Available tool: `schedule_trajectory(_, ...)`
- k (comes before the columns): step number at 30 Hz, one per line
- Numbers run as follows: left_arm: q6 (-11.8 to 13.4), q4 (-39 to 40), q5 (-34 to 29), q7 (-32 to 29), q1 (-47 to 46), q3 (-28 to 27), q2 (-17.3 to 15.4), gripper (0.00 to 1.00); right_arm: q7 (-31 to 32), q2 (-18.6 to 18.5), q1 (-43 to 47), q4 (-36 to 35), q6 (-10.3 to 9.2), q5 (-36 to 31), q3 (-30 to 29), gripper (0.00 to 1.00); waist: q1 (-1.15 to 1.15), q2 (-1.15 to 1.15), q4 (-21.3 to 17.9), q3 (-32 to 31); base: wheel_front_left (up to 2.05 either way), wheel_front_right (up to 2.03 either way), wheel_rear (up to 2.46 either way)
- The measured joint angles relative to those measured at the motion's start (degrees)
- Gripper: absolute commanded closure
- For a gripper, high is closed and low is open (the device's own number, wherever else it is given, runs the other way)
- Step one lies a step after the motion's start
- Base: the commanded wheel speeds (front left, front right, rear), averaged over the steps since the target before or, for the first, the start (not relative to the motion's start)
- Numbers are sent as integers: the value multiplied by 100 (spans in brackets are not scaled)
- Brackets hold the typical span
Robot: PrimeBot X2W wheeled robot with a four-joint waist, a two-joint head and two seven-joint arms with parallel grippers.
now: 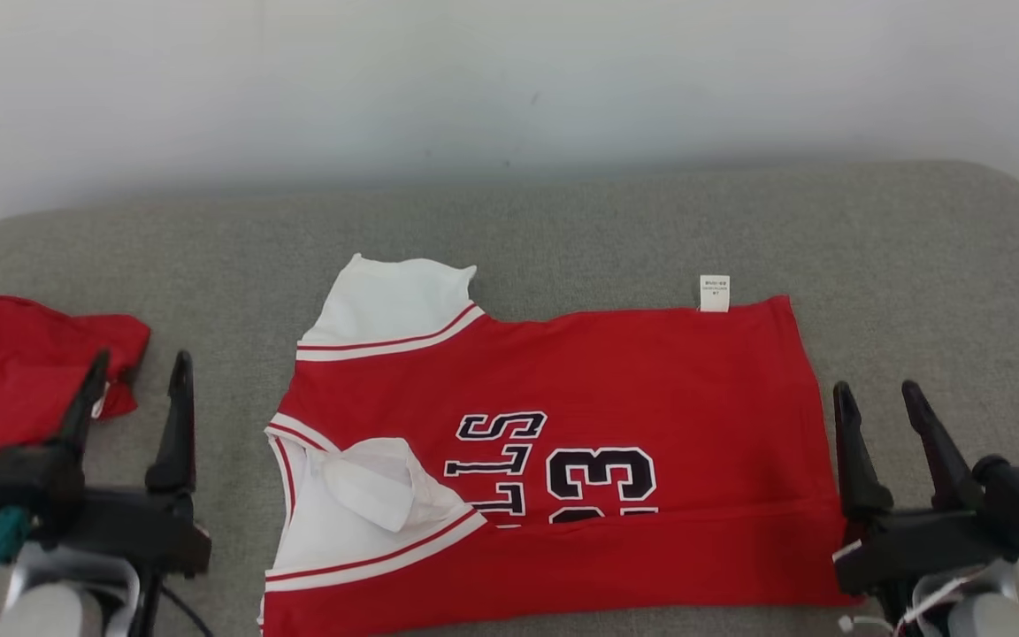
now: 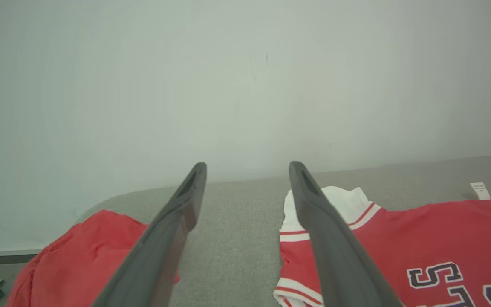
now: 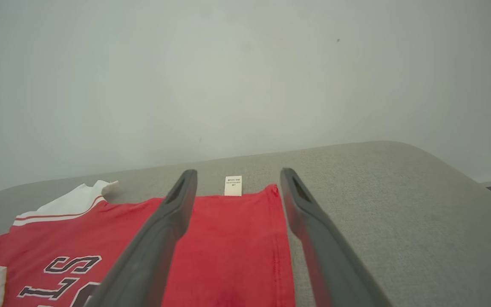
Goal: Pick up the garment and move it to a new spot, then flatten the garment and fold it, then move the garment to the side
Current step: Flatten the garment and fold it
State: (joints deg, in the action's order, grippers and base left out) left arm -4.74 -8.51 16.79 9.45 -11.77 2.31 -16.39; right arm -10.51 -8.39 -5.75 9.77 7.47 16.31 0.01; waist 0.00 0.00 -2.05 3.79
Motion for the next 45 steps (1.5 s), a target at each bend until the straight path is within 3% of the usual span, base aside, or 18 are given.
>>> schedule_trajectory(12, -238, -920, 364, -933, -2533, 501, -611, 0, 754, -82, -2171, 1107, 0, -96, 216, 0, 2, 1, -268, 1094, 0, 0, 0)
schedule_trajectory(21, -277, -1802, 911, -1678, -4019, 1503, -934, 0, 1347, -204, -3434, 2067, 0, -148, 584, 0, 2, 1, -572, 1810, 0, 0, 0)
schedule_trajectory(30, -278, -2724, 1759, -2569, -4816, 2245, -1298, 0, 1696, -152, -4289, 2836, 0, 98, 1088, 0, 1, 1, -969, 2231, 0, 0, 0)
schedule_trajectory(35, -278, -2970, 1863, -2799, -5064, 2604, -1456, 0, 1677, -87, -4620, 3139, 0, 208, 1302, 0, 1, 1, -1114, 2434, 0, 0, 0)
schedule_trajectory(45, -280, -3428, 2105, -2929, -5319, 2987, -1419, 0, 1584, 4, -4991, 3600, 0, 397, 1657, 0, 0, 1, -1188, 2625, 0, 0, 0)
